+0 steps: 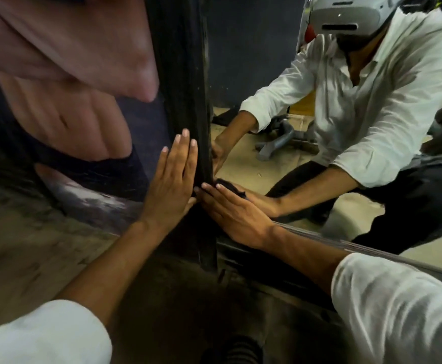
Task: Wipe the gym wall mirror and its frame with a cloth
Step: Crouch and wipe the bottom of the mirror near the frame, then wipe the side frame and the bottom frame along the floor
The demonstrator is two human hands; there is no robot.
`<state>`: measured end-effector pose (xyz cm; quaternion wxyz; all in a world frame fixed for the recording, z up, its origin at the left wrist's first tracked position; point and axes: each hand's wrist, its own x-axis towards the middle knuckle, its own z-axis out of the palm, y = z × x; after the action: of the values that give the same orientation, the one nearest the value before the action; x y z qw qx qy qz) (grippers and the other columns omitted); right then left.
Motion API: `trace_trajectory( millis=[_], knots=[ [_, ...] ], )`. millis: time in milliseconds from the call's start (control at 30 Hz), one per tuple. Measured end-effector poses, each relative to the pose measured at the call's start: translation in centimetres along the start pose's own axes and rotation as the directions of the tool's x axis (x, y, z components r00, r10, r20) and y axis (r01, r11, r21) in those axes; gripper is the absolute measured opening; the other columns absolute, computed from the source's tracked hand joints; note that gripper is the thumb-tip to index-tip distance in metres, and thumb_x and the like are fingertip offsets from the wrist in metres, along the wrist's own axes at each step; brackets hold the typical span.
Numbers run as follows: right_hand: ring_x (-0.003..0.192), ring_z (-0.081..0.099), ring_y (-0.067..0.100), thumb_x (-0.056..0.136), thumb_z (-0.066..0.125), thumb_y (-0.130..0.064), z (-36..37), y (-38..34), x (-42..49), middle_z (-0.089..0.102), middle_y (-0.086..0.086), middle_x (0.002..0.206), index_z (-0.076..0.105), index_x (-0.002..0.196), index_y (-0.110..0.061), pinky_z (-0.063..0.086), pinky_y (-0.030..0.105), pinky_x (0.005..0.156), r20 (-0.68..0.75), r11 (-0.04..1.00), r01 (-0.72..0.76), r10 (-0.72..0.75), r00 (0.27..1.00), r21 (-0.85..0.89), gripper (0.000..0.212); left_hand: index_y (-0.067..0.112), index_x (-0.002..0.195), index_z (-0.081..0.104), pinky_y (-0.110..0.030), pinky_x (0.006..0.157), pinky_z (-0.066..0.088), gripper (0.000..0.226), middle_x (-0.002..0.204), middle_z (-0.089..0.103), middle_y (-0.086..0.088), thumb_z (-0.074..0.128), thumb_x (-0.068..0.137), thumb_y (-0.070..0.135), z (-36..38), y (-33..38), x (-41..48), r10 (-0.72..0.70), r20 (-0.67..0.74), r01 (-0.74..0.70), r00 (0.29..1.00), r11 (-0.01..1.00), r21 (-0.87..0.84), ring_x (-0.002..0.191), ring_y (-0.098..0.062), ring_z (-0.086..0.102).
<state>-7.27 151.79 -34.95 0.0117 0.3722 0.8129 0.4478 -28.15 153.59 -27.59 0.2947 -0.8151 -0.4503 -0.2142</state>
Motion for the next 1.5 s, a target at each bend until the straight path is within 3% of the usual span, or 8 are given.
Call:
trace_trajectory(
  millis=[367,733,933,1033,1133,1200,1267,1500],
  knots=[
    [0.154,0.033,0.040,0.106,0.039,-0.010,-0.4,2.2,-4.9,0.038,0.027,0.162,0.044,0.153,0.001,0.017,0.052,0.130,-0.024,0.936,0.286,-0.288,0.957,0.205,0.048,-0.006,0.167,0.005,-0.056,0.131,0.022,0.124,0.175,-0.001,-0.027,0.088,0.081,0.031,-0.5,1.7,-0.6,-0.083,-0.003,0.083,0.997,0.992,-0.096,0.164,-0.039,0.004],
    [0.131,0.060,0.036,0.110,0.041,-0.018,-2.9,5.8,-10.5,0.063,0.020,0.139,0.062,0.130,-0.005,0.036,0.048,0.123,-0.009,0.890,0.293,-0.309,0.951,0.349,0.032,-0.003,0.168,0.010,-0.057,0.130,0.024,0.112,0.175,0.000,-0.027,0.079,0.083,0.022,0.1,6.0,-1.4,-0.100,-0.031,0.092,0.994,0.973,-0.211,0.164,-0.040,0.003],
    [0.084,0.065,0.028,0.103,0.038,-0.035,-8.2,7.8,-11.3,0.063,0.007,0.103,0.060,0.120,-0.011,0.055,0.041,0.070,0.051,0.824,0.041,-0.084,0.995,0.565,0.036,0.007,0.169,0.021,-0.051,0.130,0.026,0.100,0.177,0.012,-0.016,0.076,0.087,0.028,-0.3,10.4,-2.3,-0.048,-0.016,0.038,0.999,0.913,-0.406,0.164,-0.031,0.014],
    [0.083,0.066,0.026,0.098,0.042,-0.038,-10.8,9.2,-10.6,0.065,0.000,0.101,0.059,0.112,-0.018,0.053,0.045,0.064,0.136,0.678,-0.254,0.224,0.965,0.690,0.030,0.013,0.162,0.040,-0.034,0.129,0.026,0.077,0.175,0.025,-0.007,0.060,0.096,0.048,-1.2,13.7,-2.6,-0.267,0.059,0.227,0.962,0.661,-0.716,0.160,-0.019,0.026],
    [0.076,0.066,0.021,0.095,0.050,-0.040,-12.7,10.4,-9.7,0.069,0.000,0.085,0.063,0.097,-0.016,0.053,0.046,0.067,0.250,0.287,-0.454,0.539,0.804,0.844,0.027,0.023,0.143,0.063,-0.034,0.121,0.042,0.059,0.151,0.061,0.005,0.057,0.100,0.063,-2.7,16.8,-3.0,-0.405,0.352,0.423,0.844,0.098,-0.901,0.141,-0.002,0.052],
    [0.071,0.066,0.018,0.091,0.053,-0.043,-13.4,10.2,-9.2,0.070,0.003,0.078,0.066,0.093,-0.010,0.054,0.043,0.068,0.370,0.053,-0.494,0.594,0.714,0.868,0.035,0.031,0.126,0.072,-0.045,0.108,0.056,0.038,0.125,0.077,0.007,0.058,0.103,0.058,-3.7,18.4,-3.3,-0.361,0.591,0.495,0.721,-0.329,-0.804,0.120,-0.008,0.070],
    [0.068,0.069,0.017,0.097,0.060,-0.034,-13.5,9.2,-8.6,0.073,0.003,0.075,0.069,0.091,-0.013,0.057,0.041,0.064,0.495,-0.109,-0.526,0.537,0.683,0.843,0.024,0.029,0.121,0.074,-0.051,0.096,0.061,0.030,0.112,0.081,0.001,0.052,0.110,0.047,-4.0,19.0,-3.6,-0.302,0.746,0.513,0.594,-0.572,-0.640,0.108,-0.022,0.077],
    [0.063,0.061,0.015,0.108,0.050,-0.048,-12.3,6.0,-4.8,0.064,0.005,0.074,0.057,0.074,-0.018,0.049,0.033,0.052,0.613,-0.196,-0.582,0.323,0.722,0.789,0.046,0.024,0.104,0.079,-0.017,0.072,0.056,0.028,0.100,0.081,0.010,0.052,0.108,0.018,-5.0,17.0,-6.5,-0.458,0.725,0.376,0.514,-0.639,-0.671,0.097,-0.003,0.076]
  ],
)
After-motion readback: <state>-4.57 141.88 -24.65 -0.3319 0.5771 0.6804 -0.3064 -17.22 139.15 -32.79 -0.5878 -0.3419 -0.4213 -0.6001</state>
